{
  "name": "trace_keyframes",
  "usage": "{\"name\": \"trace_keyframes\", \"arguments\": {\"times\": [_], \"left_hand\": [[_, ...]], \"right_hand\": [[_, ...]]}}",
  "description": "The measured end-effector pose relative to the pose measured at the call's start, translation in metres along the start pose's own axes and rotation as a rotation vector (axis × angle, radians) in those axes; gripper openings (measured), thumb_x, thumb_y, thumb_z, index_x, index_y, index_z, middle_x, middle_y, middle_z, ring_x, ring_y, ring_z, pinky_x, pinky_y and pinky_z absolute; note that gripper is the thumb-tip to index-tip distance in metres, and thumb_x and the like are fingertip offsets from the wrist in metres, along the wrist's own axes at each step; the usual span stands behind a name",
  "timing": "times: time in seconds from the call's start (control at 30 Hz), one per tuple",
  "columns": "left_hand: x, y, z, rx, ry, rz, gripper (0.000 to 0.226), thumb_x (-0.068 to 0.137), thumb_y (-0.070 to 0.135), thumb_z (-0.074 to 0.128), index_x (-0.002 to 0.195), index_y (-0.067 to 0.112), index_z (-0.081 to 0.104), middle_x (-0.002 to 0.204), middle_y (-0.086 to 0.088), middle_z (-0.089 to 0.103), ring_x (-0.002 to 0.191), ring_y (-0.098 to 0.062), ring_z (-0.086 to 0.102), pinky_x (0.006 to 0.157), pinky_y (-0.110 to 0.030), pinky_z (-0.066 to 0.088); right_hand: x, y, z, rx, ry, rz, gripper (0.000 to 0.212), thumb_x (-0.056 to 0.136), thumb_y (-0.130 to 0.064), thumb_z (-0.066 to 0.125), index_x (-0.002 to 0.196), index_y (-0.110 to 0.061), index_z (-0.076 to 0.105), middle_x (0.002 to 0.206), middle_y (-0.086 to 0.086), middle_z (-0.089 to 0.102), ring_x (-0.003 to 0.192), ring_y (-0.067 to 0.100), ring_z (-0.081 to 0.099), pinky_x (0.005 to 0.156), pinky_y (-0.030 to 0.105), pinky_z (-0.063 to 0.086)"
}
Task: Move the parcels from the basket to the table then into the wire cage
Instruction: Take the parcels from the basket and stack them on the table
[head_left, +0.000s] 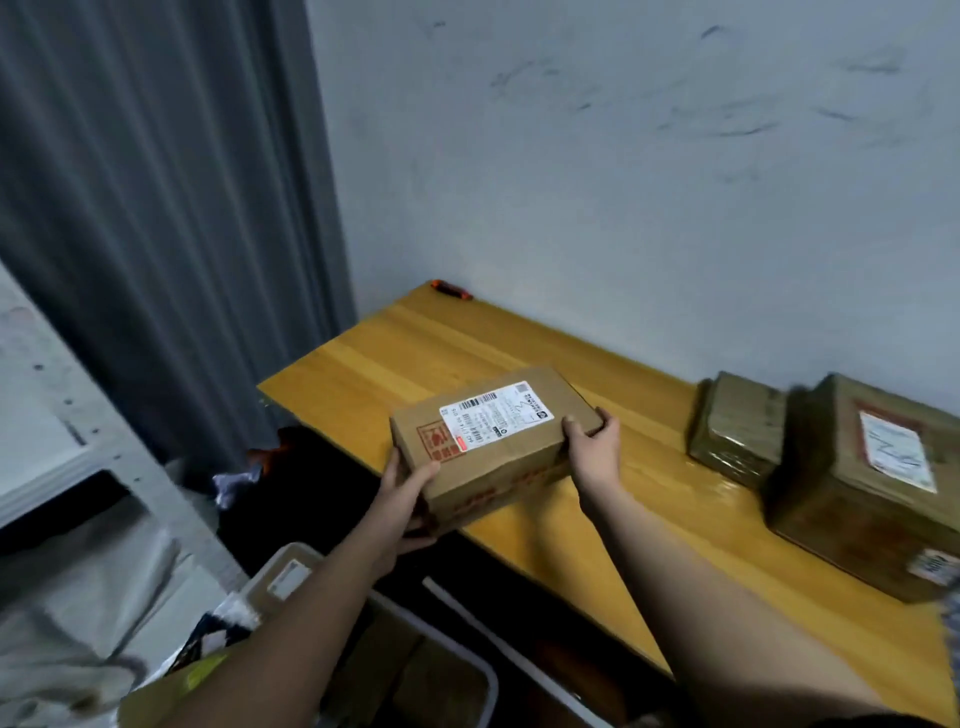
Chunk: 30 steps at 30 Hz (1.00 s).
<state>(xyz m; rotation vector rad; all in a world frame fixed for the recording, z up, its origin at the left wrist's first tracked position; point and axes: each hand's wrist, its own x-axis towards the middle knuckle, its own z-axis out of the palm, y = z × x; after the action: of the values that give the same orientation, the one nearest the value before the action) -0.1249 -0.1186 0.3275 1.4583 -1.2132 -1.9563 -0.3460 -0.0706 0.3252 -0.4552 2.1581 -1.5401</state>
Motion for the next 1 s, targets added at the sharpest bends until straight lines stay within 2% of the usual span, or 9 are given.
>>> {"name": "trace_keyframes", "arguments": {"times": [0.07,0.17,0.4,0.53,0.6,0.73,0.8,0.9,1.0], "left_hand": [[0.004,0.01,0.041,0.002,-0.076,-0.018,0.067,0.09,0.042,0.059,0.142,0.053,0.019,0.12,0.003,0.059,0.087,-0.023,0.064,0.087,-0.049,0.053],[0.013,0.017,0.105,-0.022,-0.126,-0.041,0.078,0.088,0.038,0.063,0.146,0.048,0.012,0.1,0.008,0.061,0.086,-0.026,0.066,0.084,-0.049,0.054],[0.03,0.017,0.263,-0.081,-0.163,-0.099,0.089,0.086,0.033,0.067,0.148,0.04,0.004,0.12,-0.007,0.054,0.102,-0.036,0.063,0.084,-0.051,0.053],[0.045,0.022,0.35,-0.203,-0.136,-0.153,0.095,0.085,0.02,0.07,0.149,0.033,0.0,0.129,-0.016,0.054,0.113,-0.04,0.058,0.078,-0.048,0.053],[0.056,0.023,0.385,-0.277,-0.131,-0.173,0.098,0.085,0.013,0.07,0.148,0.032,-0.002,0.131,-0.018,0.053,0.11,-0.039,0.06,0.079,-0.049,0.052],[0.084,0.018,0.439,-0.247,-0.115,-0.218,0.103,0.083,0.016,0.072,0.15,0.028,-0.005,0.13,-0.021,0.053,0.102,-0.037,0.061,0.09,-0.052,0.051],[0.096,0.016,0.46,-0.203,-0.124,-0.227,0.097,0.084,0.019,0.071,0.15,0.023,-0.002,0.131,-0.019,0.053,0.107,-0.035,0.059,0.092,-0.048,0.051],[0.111,0.011,0.487,-0.149,-0.159,-0.235,0.084,0.086,0.026,0.068,0.147,0.019,0.01,0.127,-0.014,0.057,0.1,-0.028,0.06,0.087,-0.042,0.052],[0.123,0.007,0.503,-0.127,-0.223,-0.249,0.081,0.081,0.037,0.071,0.146,0.017,0.026,0.123,-0.009,0.061,0.092,-0.02,0.062,0.071,-0.033,0.052]], "right_hand": [[0.022,-0.004,-0.037,0.024,0.046,-0.015,0.069,0.089,-0.027,0.064,0.146,-0.01,0.03,0.149,0.013,0.034,0.137,0.03,0.034,0.115,0.042,0.027],[0.049,-0.004,-0.087,0.059,0.102,0.008,0.084,0.087,-0.027,0.067,0.151,-0.008,0.017,0.154,0.016,0.021,0.142,0.031,0.026,0.117,0.042,0.023],[0.112,0.012,-0.166,0.115,0.084,0.066,0.086,0.089,-0.031,0.065,0.153,-0.012,0.011,0.157,0.01,0.015,0.141,0.03,0.028,0.116,0.046,0.027],[0.152,0.019,-0.197,0.084,0.025,0.083,0.078,0.094,-0.033,0.058,0.154,-0.017,0.011,0.157,0.01,0.017,0.14,0.031,0.031,0.115,0.047,0.03],[0.171,0.023,-0.211,0.059,0.001,0.101,0.074,0.095,-0.031,0.056,0.154,-0.019,0.013,0.157,0.01,0.02,0.139,0.031,0.034,0.114,0.049,0.032],[0.208,0.031,-0.239,-0.035,-0.02,0.133,0.067,0.098,-0.023,0.052,0.154,-0.018,0.016,0.155,0.011,0.026,0.138,0.03,0.036,0.114,0.046,0.032],[0.223,0.034,-0.248,-0.071,-0.005,0.138,0.065,0.098,-0.02,0.051,0.153,-0.017,0.018,0.154,0.012,0.025,0.136,0.031,0.038,0.114,0.044,0.032],[0.243,0.037,-0.258,-0.096,0.019,0.15,0.064,0.097,-0.018,0.049,0.153,-0.016,0.018,0.154,0.013,0.025,0.134,0.032,0.041,0.113,0.044,0.035],[0.254,0.041,-0.263,-0.125,0.046,0.149,0.064,0.096,-0.017,0.048,0.152,-0.017,0.018,0.152,0.012,0.031,0.131,0.031,0.045,0.11,0.047,0.039]]}}
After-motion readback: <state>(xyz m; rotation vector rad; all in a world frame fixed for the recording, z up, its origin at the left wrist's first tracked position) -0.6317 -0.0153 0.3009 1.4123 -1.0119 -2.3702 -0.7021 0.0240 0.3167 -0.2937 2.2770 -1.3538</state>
